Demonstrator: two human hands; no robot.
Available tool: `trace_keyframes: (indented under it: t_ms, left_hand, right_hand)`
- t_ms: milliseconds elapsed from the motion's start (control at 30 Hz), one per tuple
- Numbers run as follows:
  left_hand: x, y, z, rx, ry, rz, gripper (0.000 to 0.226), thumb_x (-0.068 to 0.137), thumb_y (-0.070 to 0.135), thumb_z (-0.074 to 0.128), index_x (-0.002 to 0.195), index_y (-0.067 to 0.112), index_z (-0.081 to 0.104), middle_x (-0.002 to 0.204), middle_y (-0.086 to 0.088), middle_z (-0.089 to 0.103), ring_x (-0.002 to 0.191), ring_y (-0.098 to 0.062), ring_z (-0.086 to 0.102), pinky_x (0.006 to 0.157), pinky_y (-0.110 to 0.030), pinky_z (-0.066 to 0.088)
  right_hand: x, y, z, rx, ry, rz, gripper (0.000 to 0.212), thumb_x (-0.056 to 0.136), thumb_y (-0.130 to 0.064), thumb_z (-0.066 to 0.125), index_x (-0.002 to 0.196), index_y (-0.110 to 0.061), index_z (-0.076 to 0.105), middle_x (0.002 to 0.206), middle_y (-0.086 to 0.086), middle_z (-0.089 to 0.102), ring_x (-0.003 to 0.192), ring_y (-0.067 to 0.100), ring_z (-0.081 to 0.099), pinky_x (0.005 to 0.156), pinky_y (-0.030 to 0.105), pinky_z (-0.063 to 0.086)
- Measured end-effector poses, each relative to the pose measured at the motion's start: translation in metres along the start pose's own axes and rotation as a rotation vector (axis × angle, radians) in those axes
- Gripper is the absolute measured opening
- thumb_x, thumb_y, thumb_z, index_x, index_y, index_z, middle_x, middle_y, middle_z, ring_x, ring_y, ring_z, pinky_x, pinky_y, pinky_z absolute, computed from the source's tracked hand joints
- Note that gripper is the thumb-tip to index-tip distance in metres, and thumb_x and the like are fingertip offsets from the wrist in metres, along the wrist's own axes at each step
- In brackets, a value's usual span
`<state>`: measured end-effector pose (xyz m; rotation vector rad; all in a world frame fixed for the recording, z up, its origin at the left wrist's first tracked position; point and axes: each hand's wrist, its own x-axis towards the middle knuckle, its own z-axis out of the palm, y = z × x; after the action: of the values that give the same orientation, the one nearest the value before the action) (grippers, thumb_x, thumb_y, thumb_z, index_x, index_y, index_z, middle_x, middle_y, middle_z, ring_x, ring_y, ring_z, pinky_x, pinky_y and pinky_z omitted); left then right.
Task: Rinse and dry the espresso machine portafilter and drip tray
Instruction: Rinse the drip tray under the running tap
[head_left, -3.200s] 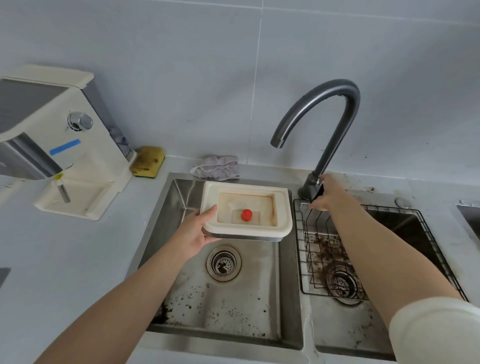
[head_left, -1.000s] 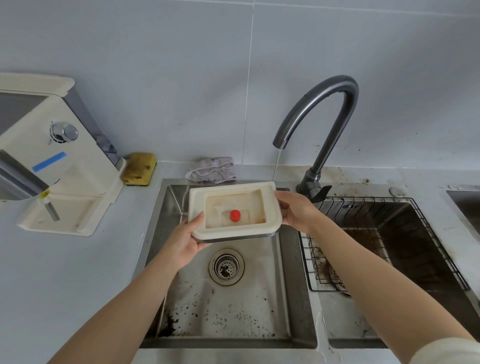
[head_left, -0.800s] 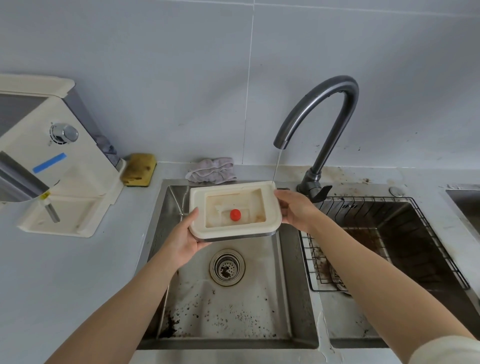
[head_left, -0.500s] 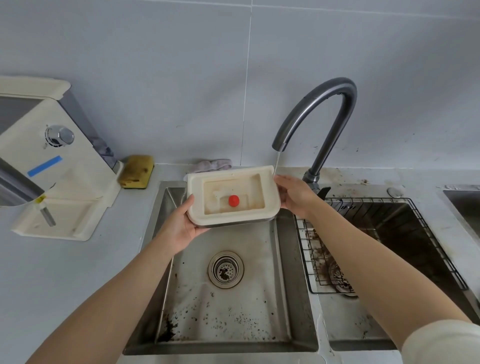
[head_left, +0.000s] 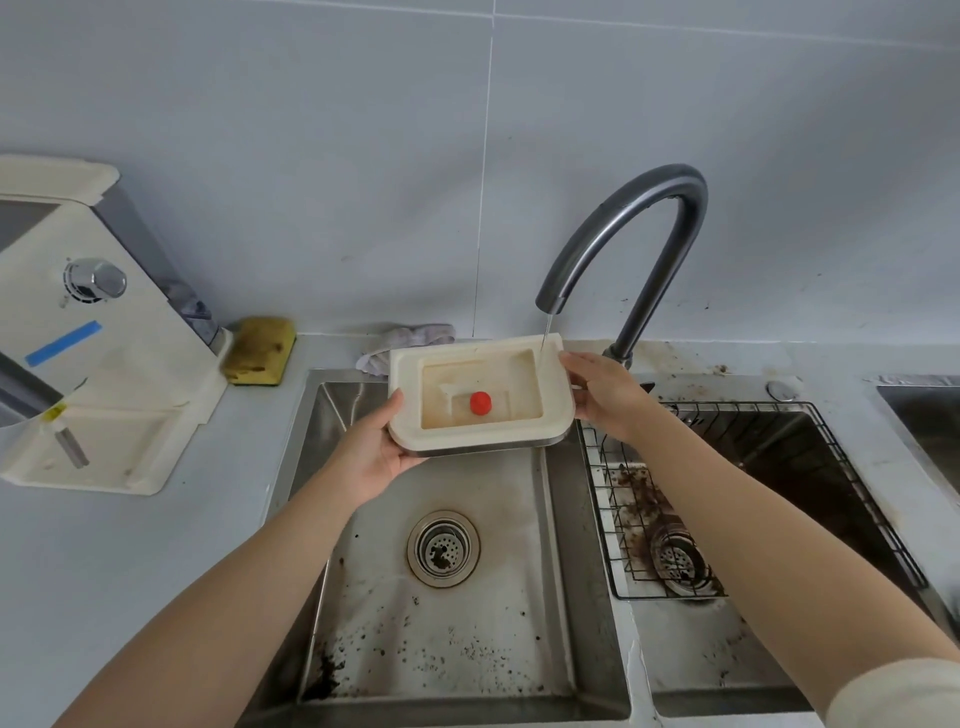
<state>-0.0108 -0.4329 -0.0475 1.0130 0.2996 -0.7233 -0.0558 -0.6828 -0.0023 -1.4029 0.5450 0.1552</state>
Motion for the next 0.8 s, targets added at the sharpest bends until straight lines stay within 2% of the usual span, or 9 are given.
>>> trace_keyframes:
  t_ms: [67,167,300,433,567,633,700,800]
  left_hand:
    - [0.0,-0.007,0.001,0.013,0.011,-0.017,0.024,0.096,0.026,0.044,0.11,0.011,0.056,0.111,-0.012,0.063,0.103,-0.027,0.059,0.093,-0.045,0.043]
    - [-0.002,-0.017,0.002,0.046,0.01,-0.052,0.025,0.096,0.026,0.043,0.111,0.009,0.055,0.11,-0.013,0.062,0.103,-0.028,0.058,0.095,-0.045,0.042]
    - [-0.004,-0.029,0.003,0.085,0.03,-0.089,0.02,0.096,0.024,0.044,0.103,0.009,0.056,0.104,-0.013,0.062,0.095,-0.027,0.06,0.095,-0.046,0.042]
    - [-0.007,-0.036,0.007,0.117,0.045,-0.112,0.017,0.096,0.021,0.046,0.099,0.008,0.055,0.099,-0.013,0.062,0.091,-0.027,0.06,0.09,-0.045,0.043]
    - [-0.009,-0.042,0.009,0.151,0.032,-0.136,0.016,0.094,0.02,0.048,0.101,0.008,0.054,0.102,-0.014,0.061,0.093,-0.027,0.06,0.087,-0.045,0.044]
    - [-0.009,-0.044,0.01,0.172,0.029,-0.145,0.016,0.094,0.02,0.049,0.103,0.008,0.053,0.103,-0.014,0.061,0.094,-0.027,0.06,0.088,-0.046,0.044]
    - [-0.01,-0.047,0.011,0.202,0.024,-0.153,0.019,0.094,0.02,0.049,0.107,0.006,0.052,0.103,-0.013,0.061,0.093,-0.027,0.06,0.089,-0.046,0.043]
    - [-0.009,-0.049,0.015,0.233,0.009,-0.163,0.025,0.094,0.02,0.05,0.115,0.005,0.049,0.103,-0.013,0.062,0.094,-0.027,0.06,0.09,-0.046,0.043]
  right_hand:
    - [-0.003,0.007,-0.006,0.005,0.003,0.025,0.021,0.097,-0.021,0.043,0.108,-0.008,0.057,0.076,0.001,0.056,0.061,0.012,0.056,0.057,0.026,0.052]
    - [-0.005,0.018,-0.015,-0.004,0.032,0.062,0.019,0.096,-0.022,0.046,0.105,-0.01,0.058,0.085,0.006,0.055,0.071,0.018,0.055,0.064,0.03,0.052]
    - [-0.012,0.025,-0.02,0.002,0.049,0.076,0.017,0.097,-0.021,0.045,0.101,-0.012,0.058,0.084,0.004,0.056,0.074,0.02,0.057,0.068,0.032,0.051]
    - [-0.019,0.029,-0.027,-0.029,0.061,0.063,0.023,0.097,-0.02,0.044,0.112,-0.008,0.056,0.085,0.005,0.057,0.077,0.021,0.059,0.074,0.035,0.051]
    - [-0.027,0.033,-0.033,-0.042,0.07,0.062,0.02,0.097,-0.02,0.043,0.106,-0.01,0.057,0.085,0.005,0.056,0.076,0.02,0.058,0.071,0.034,0.052]
    - [-0.03,0.036,-0.036,-0.051,0.079,0.057,0.023,0.097,-0.02,0.043,0.112,-0.007,0.056,0.085,0.004,0.056,0.075,0.019,0.058,0.069,0.033,0.051]
    - [-0.033,0.04,-0.04,-0.043,0.092,0.06,0.027,0.097,-0.02,0.043,0.117,-0.006,0.055,0.086,0.005,0.057,0.076,0.02,0.058,0.073,0.035,0.051]
    - [-0.037,0.043,-0.044,-0.035,0.109,0.062,0.027,0.097,-0.019,0.043,0.117,-0.005,0.055,0.084,0.004,0.057,0.073,0.019,0.058,0.07,0.034,0.052]
